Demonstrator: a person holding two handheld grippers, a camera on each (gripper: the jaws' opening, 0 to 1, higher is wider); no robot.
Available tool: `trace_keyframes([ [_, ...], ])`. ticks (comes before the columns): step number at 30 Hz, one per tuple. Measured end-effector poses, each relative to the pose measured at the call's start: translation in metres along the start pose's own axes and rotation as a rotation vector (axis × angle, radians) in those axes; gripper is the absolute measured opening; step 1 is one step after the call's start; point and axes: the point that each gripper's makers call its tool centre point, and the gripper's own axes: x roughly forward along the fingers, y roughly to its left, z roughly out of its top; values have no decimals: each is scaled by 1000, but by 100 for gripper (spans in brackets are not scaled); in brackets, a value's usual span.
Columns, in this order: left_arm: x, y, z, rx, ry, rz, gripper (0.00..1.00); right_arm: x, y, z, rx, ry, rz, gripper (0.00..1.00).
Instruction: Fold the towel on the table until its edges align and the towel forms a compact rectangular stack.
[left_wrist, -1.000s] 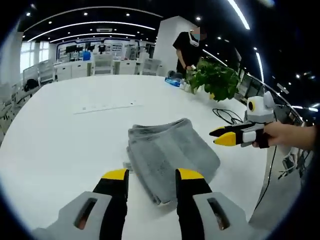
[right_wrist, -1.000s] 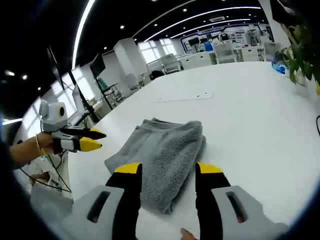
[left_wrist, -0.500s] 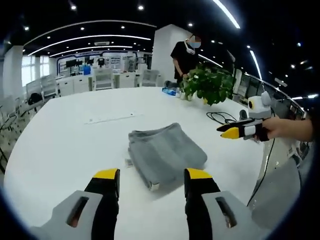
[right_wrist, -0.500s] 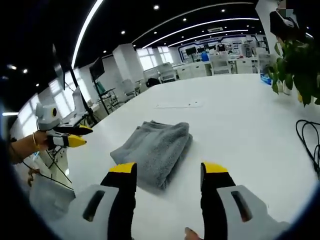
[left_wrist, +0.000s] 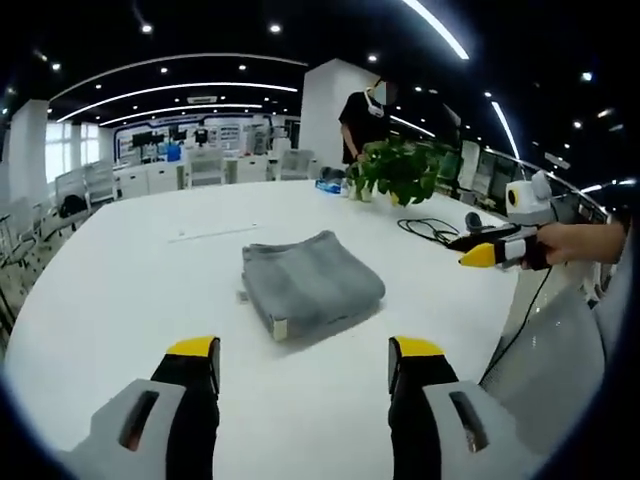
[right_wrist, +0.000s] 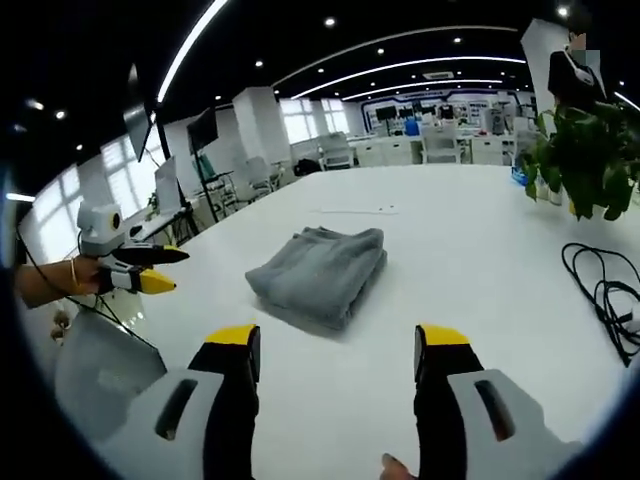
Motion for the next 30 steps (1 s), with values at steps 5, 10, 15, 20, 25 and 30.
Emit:
trace_keyframes([
  [5,-8,-5,-6,-21,-12,2,77,-13,18,-11,2,-6,1,66],
  [10,-8,-8,-2,-32,-37,12,91,-20,24,-20,14,-11,-7,70],
  [15,-5,-11,-4,-47,-46,13,98,-27,24,-22,11,-13,-19,72],
  [20,-3,-16,-10,-57,-39,-5,98,-27,24,-18,24,-27,-19,72],
  [25,-4,-24,-13,-64,-29,-24,96,-27,26,-22,6,-10,-13,71],
  [30,-3,-26,-13,-62,-24,-34,95,-28,23,-21,15,-20,-17,71],
])
